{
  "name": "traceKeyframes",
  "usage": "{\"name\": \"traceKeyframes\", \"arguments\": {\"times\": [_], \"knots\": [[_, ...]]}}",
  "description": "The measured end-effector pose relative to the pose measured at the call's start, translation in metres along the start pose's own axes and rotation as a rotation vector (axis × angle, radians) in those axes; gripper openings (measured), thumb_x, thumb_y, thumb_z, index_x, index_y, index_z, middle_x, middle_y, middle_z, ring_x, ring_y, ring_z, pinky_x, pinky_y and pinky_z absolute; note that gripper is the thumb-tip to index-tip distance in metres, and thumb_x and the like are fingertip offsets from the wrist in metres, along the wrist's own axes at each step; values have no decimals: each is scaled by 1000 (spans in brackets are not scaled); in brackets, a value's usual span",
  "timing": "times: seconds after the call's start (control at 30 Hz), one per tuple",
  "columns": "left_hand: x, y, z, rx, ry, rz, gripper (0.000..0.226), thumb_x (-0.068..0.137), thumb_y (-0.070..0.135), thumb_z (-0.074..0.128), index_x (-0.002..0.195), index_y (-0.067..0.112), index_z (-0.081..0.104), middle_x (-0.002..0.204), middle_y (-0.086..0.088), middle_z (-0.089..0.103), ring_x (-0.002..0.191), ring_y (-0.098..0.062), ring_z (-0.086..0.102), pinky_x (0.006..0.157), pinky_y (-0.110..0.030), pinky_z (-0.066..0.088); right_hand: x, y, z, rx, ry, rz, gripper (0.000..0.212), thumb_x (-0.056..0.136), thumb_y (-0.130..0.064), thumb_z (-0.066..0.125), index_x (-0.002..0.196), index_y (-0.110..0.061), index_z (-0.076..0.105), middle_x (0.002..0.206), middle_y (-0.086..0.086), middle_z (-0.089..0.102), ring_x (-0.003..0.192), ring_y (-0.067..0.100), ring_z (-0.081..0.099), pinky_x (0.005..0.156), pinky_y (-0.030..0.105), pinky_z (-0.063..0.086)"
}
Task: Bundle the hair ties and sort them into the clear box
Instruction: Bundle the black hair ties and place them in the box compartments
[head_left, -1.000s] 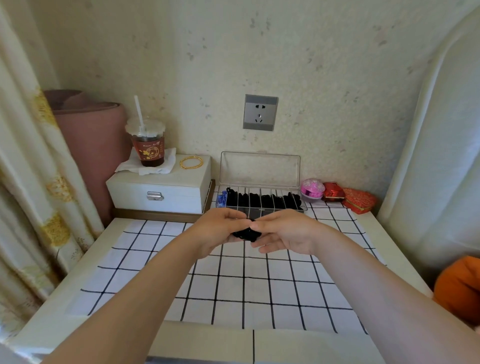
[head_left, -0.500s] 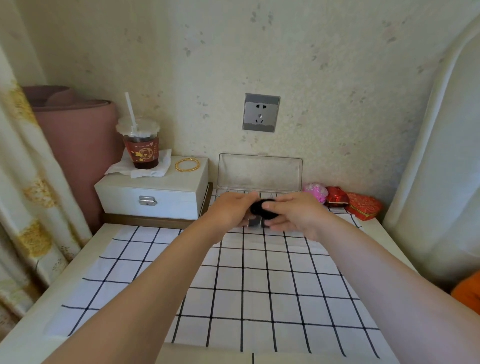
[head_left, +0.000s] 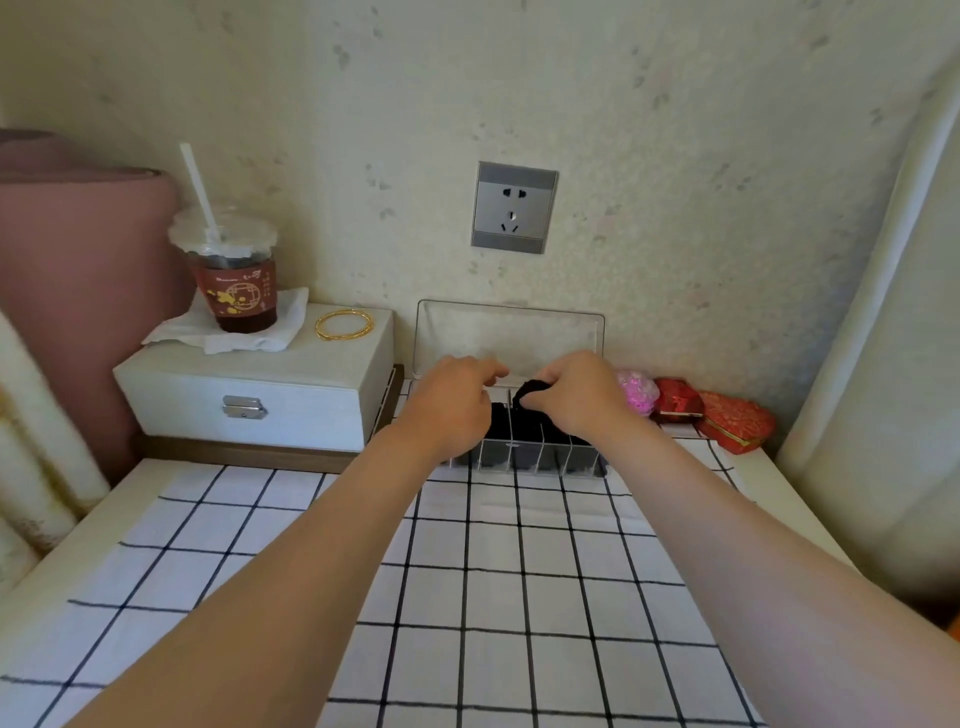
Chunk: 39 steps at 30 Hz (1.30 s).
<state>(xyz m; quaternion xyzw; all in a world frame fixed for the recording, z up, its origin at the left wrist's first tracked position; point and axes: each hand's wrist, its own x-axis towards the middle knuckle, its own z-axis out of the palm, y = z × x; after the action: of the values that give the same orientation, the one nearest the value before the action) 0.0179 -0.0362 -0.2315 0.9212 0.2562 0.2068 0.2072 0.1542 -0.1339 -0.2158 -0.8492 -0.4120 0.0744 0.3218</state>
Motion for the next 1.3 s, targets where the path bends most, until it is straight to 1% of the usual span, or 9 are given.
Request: {"name": "traceKeyframes", "arguments": {"times": [0.27, 0.47, 0.53, 0.6, 0.7, 0.9, 1.03, 1.17, 1.3], "knots": [[3, -18, 9, 33, -31, 30, 44, 96, 15, 46, 138, 25, 53, 135, -4, 56, 128, -26, 40, 107, -38, 36, 25, -11, 32, -502, -88, -132, 11, 85, -6, 66, 91, -7, 76, 75, 5, 60, 66, 18, 53, 60, 23, 42], [-1, -17, 13, 18, -47, 45, 44, 97, 33, 49, 141, 35, 48, 128, -1, 51, 125, -21, 34, 105, -34, 30, 19, -17, 11, -476, -199, -185, 9, 82, -9, 64, 85, -2, 70, 67, 4, 55, 70, 24, 58, 52, 27, 41], [-2, -15, 14, 29, -61, 46, 45, 97, 37, 48, 142, 38, 46, 129, 1, 49, 126, -20, 32, 108, -34, 28, 14, -16, -7, -336, -262, -189, 18, 80, -13, 72, 94, -2, 69, 85, 8, 66, 86, 26, 64, 69, 31, 52], [-3, -14, 14, 80, -87, 52, 46, 97, 41, 47, 143, 39, 44, 135, 2, 45, 130, -19, 28, 111, -37, 26, 8, -13, -20, -215, -309, -157, 43, 82, -13, 76, 123, -5, 66, 117, 11, 69, 109, 22, 64, 94, 32, 52], [-4, -12, 14, 122, -109, 47, 45, 97, 43, 47, 142, 40, 46, 140, 3, 41, 133, -18, 25, 113, -38, 24, -2, -3, -24, -153, -324, -166, 52, 87, -11, 73, 137, -14, 59, 133, 6, 64, 119, 13, 61, 102, 23, 46], [-1, -14, 10, -32, -30, 1, 40, 95, 9, 45, 127, 25, 63, 135, 1, 55, 129, -20, 42, 109, -36, 36, -22, 12, -4, -585, -223, -503, 40, 93, -28, 39, 117, -23, 71, 108, 0, 74, 116, 20, 60, 101, 36, 39], [-3, -15, 9, -72, -14, 11, 39, 94, 14, 47, 126, 28, 61, 131, 1, 57, 126, -20, 44, 107, -39, 38, -25, 11, 9, -812, -231, -538, 55, 88, -38, 22, 96, -19, 74, 104, -5, 74, 129, 16, 46, 108, 37, 24], [-5, -12, 13, 35, -83, 75, 41, 96, 26, 45, 135, 35, 53, 136, 4, 48, 130, -17, 30, 107, -35, 27, -21, 5, 12, -798, -276, -513, 53, 85, -38, 23, 76, -14, 70, 90, -1, 73, 118, 18, 49, 109, 39, 26], [-7, -7, 14, 116, -152, 62, 44, 98, 37, 40, 142, 41, 44, 147, 3, 35, 137, -17, 20, 113, -41, 22, -10, 2, -4, -392, -342, -350, 39, 86, -24, 39, 74, -1, 69, 76, 12, 68, 76, 27, 60, 82, 39, 49]]}}
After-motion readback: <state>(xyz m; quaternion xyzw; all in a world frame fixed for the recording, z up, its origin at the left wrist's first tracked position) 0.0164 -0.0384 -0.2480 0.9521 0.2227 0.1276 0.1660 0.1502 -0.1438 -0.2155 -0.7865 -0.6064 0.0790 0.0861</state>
